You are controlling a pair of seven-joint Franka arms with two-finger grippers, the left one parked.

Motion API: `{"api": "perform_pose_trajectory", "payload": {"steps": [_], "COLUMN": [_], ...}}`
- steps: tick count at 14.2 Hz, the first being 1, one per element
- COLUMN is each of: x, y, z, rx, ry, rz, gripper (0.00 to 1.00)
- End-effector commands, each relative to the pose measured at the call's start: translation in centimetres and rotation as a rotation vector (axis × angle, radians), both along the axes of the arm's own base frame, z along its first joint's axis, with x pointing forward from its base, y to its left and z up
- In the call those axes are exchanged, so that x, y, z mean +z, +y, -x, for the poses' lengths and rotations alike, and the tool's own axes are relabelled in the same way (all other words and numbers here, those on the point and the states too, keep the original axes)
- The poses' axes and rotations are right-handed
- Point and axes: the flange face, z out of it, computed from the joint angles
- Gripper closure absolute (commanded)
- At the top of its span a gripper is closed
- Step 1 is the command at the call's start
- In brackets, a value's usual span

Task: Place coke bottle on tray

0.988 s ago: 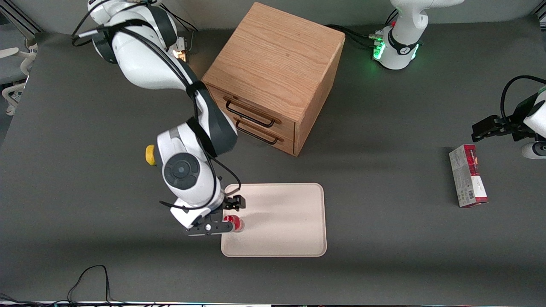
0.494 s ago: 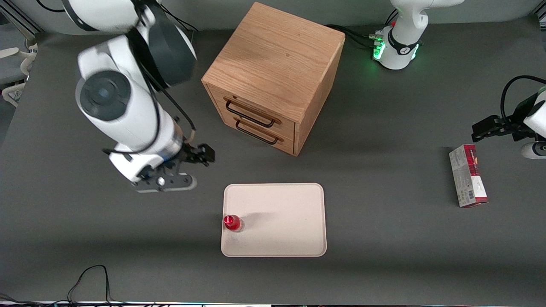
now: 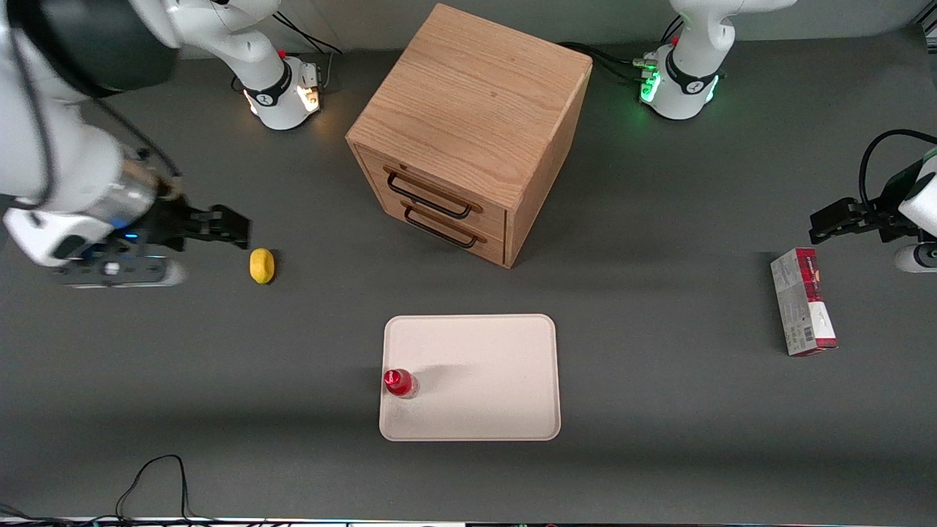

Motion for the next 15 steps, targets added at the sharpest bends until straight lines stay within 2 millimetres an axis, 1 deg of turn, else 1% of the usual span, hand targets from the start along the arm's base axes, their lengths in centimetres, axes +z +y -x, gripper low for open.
{"api": "perform_pose_trajectory", "payload": {"steps": [1, 2, 4, 5, 7, 8, 11, 15], "x": [-0.5, -0.7, -0.2, -0.1, 0.2, 0.2, 0.2, 0.1], "y": [-5.8, -7.6, -9.9, -10.5, -12.7, -13.3, -14.1, -14.2], "z": [3.9, 4.2, 4.5, 4.6, 4.8, 4.8, 4.8, 4.8], "rx": [0.020, 0.008, 0.026, 0.021, -0.009, -0.015, -0.026, -0.029], "ry": [-0.030, -0.029, -0.044, -0.041, -0.038, -0.036, -0.038, -0.035], "rz": [-0.038, -0.034, -0.038, -0.035, -0.014, -0.012, -0.009, -0.002], "gripper": [0.00, 0.00, 0.00, 0.00, 0.00, 0.00, 0.00, 0.00]}}
